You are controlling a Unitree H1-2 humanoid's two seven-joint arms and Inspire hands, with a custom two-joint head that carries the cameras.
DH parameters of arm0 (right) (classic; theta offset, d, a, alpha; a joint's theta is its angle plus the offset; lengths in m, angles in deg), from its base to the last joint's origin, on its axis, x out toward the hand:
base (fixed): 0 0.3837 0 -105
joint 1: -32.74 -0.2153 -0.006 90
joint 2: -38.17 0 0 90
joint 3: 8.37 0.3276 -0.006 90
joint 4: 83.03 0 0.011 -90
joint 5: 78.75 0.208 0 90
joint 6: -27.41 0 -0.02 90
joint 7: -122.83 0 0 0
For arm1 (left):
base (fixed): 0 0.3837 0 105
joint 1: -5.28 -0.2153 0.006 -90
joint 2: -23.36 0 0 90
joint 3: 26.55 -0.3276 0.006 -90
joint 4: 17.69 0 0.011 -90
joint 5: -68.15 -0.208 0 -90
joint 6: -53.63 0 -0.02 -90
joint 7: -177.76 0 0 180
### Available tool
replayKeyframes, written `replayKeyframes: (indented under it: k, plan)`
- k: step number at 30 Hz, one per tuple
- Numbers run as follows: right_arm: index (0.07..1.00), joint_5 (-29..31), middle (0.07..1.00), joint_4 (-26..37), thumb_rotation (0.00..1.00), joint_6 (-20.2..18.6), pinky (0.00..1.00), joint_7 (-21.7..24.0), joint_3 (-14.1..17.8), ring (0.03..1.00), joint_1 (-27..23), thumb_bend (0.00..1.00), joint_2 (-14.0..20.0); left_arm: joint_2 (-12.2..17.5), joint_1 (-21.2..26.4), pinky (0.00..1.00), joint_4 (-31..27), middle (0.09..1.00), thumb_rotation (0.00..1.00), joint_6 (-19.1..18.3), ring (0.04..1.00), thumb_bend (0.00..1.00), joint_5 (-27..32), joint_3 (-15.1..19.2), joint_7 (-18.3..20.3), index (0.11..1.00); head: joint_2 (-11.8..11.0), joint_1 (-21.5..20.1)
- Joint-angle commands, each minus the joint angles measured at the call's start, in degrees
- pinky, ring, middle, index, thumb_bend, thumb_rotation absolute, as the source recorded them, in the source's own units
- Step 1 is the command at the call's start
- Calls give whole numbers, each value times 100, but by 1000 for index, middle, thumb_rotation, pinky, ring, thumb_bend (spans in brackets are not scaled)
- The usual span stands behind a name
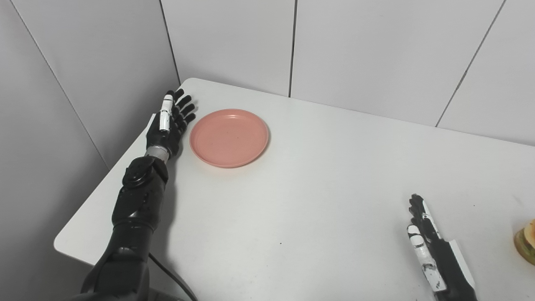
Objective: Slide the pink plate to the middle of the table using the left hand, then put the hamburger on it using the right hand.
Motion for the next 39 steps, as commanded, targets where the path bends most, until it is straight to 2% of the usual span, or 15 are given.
replayKeyframes:
  k: [1,5,25,33,39]
  plan:
    - [1000,15,1000,46,1000,-54,1000,24,10,1000,15,79,19,-2,127,911,-152,920,1000,95,912,420,34,-34,13,909,9,3]
    - [1000,3,1000,70,1000,-103,1000,34,0,1000,8,91,25,-46,63,906,-193,917,1000,123,907,423,-9,-100,18,911,39,-15]
    - [1000,-73,998,142,1000,-220,995,13,-9,999,2,106,6,-495,-150,909,-813,920,1000,-327,912,407,62,-241,-66,916,156,-115]
    - [997,-147,990,147,1000,-187,985,-3,-10,992,10,135,0,-647,-206,927,-973,922,1000,-472,918,403,-51,-458,-108,913,219,-198]
    - [994,-197,989,205,1000,-267,984,1,-19,991,15,151,-19,-776,-192,882,-920,901,1000,-603,893,396,-7,-631,-71,900,269,-257]
